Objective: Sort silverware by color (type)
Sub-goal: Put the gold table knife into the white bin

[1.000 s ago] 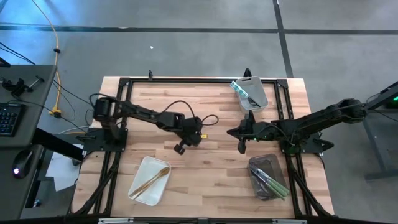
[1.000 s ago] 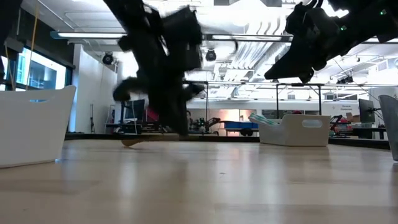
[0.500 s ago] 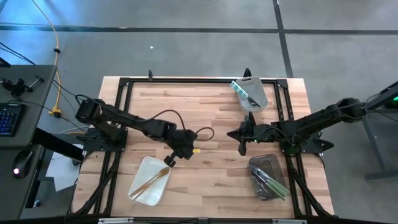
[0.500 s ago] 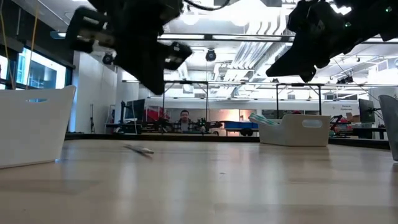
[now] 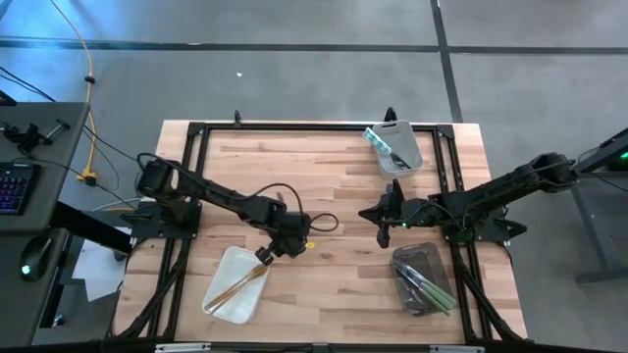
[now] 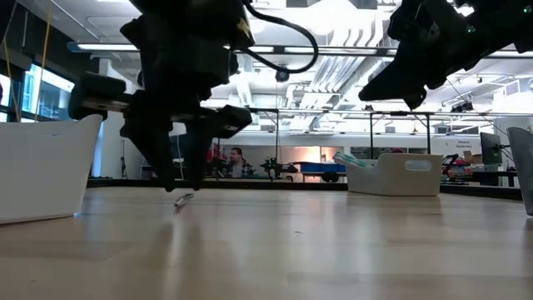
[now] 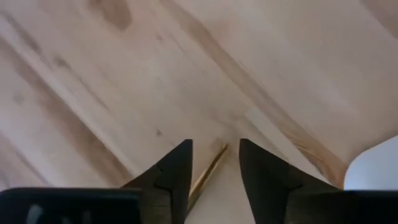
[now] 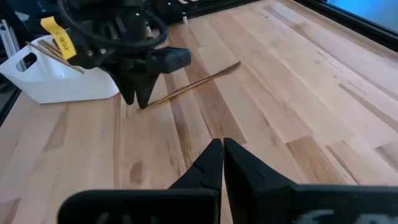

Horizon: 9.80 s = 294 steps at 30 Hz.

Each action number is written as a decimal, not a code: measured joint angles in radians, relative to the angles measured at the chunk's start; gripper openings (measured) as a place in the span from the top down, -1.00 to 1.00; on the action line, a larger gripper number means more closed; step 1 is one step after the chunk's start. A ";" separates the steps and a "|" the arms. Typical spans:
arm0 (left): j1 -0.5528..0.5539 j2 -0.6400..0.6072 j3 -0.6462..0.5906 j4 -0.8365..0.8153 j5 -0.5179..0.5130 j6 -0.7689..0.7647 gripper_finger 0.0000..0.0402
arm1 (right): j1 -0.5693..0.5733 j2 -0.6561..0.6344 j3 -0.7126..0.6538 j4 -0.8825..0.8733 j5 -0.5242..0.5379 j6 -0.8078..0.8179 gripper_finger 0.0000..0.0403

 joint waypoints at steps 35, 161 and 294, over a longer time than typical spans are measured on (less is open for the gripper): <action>-0.070 0.021 0.048 -0.070 -0.324 0.034 0.62 | 0.000 0.000 0.000 0.000 0.000 -0.028 1.00; 0.234 0.039 0.014 -0.163 -0.146 -0.412 0.49 | -0.511 0.422 0.311 0.068 -0.406 -0.401 0.58; 0.422 -0.049 -0.156 0.122 0.139 -0.594 1.00 | -0.359 0.869 0.567 0.039 -0.407 -0.392 0.32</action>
